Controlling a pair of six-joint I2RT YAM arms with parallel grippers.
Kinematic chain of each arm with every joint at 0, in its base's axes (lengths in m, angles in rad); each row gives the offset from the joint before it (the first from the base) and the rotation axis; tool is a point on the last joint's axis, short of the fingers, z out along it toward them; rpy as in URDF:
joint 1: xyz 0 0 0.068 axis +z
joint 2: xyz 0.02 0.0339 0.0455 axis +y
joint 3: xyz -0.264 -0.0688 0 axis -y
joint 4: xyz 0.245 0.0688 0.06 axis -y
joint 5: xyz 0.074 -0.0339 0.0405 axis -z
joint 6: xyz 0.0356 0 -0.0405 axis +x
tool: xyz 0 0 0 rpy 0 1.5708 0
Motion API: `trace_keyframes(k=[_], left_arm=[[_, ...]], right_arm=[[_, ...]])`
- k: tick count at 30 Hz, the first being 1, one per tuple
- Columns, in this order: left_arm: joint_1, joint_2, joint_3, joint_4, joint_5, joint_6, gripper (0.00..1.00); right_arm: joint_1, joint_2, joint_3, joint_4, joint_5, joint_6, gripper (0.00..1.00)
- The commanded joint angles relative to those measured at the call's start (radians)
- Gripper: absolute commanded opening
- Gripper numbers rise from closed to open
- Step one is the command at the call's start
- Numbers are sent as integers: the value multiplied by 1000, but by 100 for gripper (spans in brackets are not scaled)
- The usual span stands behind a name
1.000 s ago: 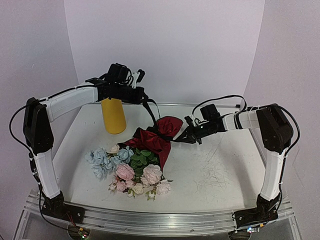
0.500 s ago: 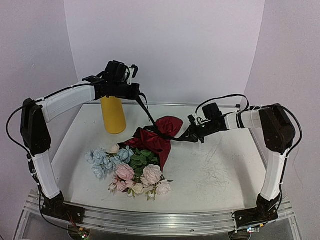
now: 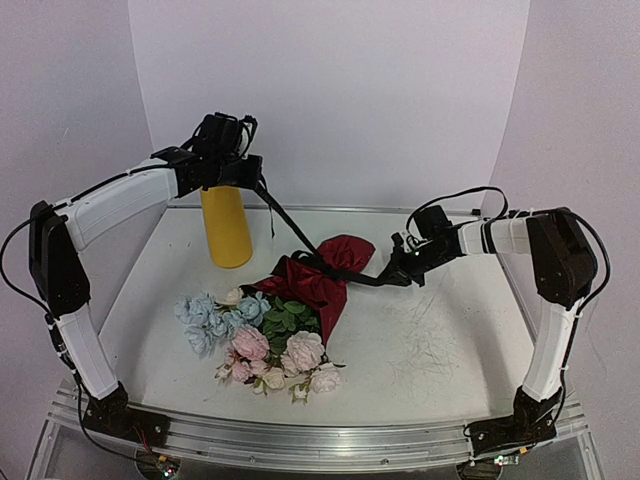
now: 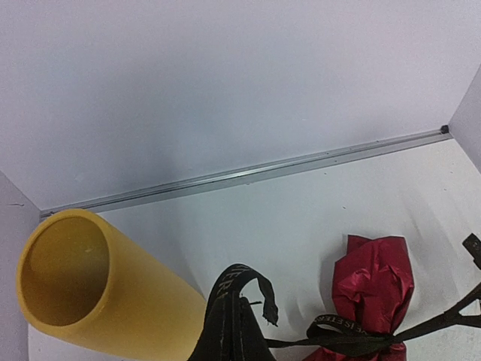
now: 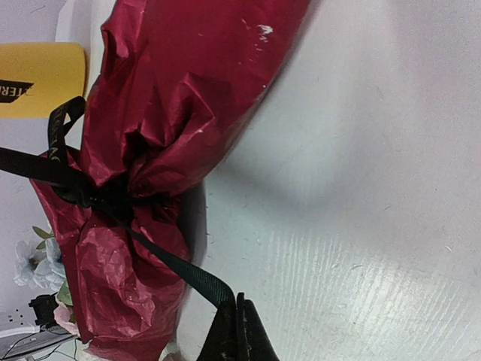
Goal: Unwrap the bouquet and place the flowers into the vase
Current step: Untie the ribbon from the wrapping paper.
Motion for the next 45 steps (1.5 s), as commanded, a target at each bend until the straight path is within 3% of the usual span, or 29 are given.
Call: trace_keyframes(k=[1, 20, 28, 34, 39, 40, 43, 45], left_arm=[[2, -70, -6, 26, -156, 52, 0], [2, -126, -82, 36, -422, 87, 0], [2, -140, -111, 36, -526, 28, 0], [2, -145, -114, 37, -491, 3, 0], [2, -133, -107, 48, -243, 2, 3], [2, -126, -103, 49, -192, -1, 7], [2, -97, -85, 50, -49, -9, 33], [2, -73, -73, 49, 20, -20, 42]], right_arm=[[-15, -41, 8, -75, 46, -27, 0], [-131, -123, 33, -204, 288, -83, 0], [-141, -175, 33, -269, 508, -55, 0], [-144, -201, 45, -315, 665, -40, 0], [-144, -190, 58, -316, 582, -97, 0], [-144, -186, 60, -309, 540, -111, 3], [-144, -180, 55, -248, 367, -160, 44], [-142, -177, 54, -206, 284, -170, 55]])
